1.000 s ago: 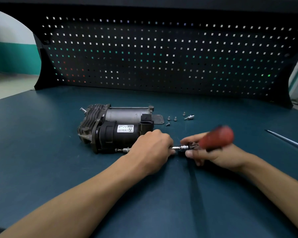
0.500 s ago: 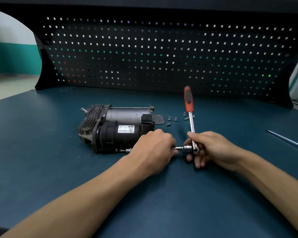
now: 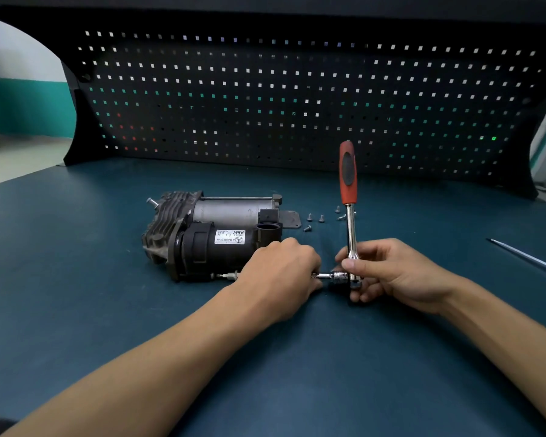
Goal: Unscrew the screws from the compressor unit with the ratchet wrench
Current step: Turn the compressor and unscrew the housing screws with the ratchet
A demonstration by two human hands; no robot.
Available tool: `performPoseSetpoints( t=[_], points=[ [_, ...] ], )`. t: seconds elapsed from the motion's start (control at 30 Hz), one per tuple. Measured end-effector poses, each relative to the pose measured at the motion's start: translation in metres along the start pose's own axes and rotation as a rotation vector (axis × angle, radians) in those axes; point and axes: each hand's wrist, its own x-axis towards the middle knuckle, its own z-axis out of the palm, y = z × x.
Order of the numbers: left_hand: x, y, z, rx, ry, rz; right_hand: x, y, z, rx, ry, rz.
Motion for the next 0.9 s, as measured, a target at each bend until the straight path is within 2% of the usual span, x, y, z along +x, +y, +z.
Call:
performPoseSetpoints(
  t=[0.9],
  points=[
    [0.0002, 0.0017, 0.0014, 0.127, -0.026, 0.047, 0.0037, 0.0027, 0.0006, 0.039, -0.005, 0.049]
  ],
)
